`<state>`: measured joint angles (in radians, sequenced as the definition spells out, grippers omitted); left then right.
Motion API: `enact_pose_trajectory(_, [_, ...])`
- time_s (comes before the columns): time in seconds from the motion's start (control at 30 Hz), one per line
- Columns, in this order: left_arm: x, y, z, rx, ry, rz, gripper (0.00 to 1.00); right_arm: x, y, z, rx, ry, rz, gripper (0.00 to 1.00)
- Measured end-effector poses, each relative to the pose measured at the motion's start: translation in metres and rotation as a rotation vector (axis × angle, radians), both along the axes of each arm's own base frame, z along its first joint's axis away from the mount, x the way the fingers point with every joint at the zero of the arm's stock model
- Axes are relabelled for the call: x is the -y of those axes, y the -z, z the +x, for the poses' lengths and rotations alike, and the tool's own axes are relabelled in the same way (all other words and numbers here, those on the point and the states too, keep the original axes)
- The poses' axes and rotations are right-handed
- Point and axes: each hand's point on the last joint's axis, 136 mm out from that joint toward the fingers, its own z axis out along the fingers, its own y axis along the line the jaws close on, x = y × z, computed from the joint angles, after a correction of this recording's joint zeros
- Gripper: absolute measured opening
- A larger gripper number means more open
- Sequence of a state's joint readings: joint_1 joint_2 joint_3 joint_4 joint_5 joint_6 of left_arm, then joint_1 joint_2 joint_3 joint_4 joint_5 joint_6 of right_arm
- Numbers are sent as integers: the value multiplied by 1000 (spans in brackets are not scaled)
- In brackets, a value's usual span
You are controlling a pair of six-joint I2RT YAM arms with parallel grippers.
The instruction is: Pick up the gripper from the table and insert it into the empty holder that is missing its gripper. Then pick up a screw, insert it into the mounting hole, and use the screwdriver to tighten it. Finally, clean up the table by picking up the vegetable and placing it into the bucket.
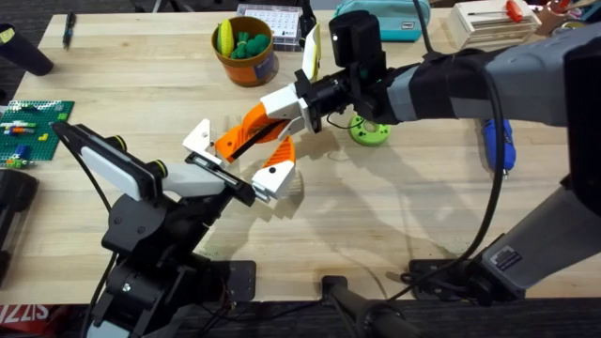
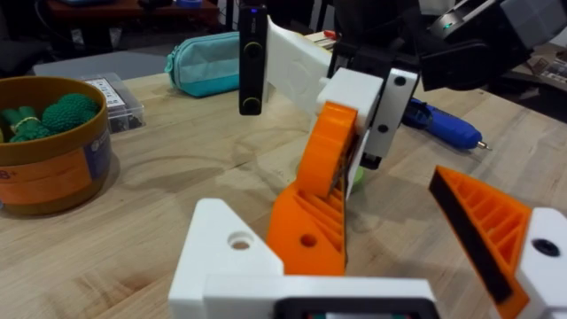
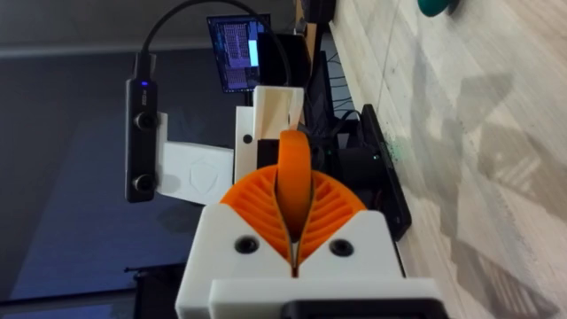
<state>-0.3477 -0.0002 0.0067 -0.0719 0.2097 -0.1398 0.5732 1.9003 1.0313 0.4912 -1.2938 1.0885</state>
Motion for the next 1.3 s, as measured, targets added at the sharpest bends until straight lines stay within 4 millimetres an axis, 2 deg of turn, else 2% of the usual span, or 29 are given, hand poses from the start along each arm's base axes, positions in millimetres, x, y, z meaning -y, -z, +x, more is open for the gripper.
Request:
enact_pose_trajectory(0.13, [-3,0,2,1,-18,1,987,2,0,0,-9,-4,0,22])
enact_pose_trajectory(0.23, [-2,0,1,2,-14,0,987,7,-7,6,38,-6,39,22])
enact_pose_trajectory(0.3, [-2,0,1,1,-12,0,987,17,-12,16,61,5,64,22])
enact_pose_trajectory(0.43, [1,-1,0,3,7,-2,987,50,-17,43,58,62,85,21])
enact_pose_trajectory(0.53, [5,-2,-3,6,36,-5,987,65,-17,52,39,80,88,21])
enact_pose_trajectory(0.6, [9,-2,-6,6,66,-7,987,65,-14,48,13,69,79,21])
enact_pose_trajectory(0.83, [26,-4,-20,10,193,-16,986,52,2,17,-72,-12,43,21])
enact_pose_trajectory(0.97, [38,-5,-32,9,289,-21,986,46,3,3,-23,-59,71,21])
enact_pose_trajectory(1.3, [38,-5,-33,9,296,-22,987,41,1,-5,4,-93,92,22])
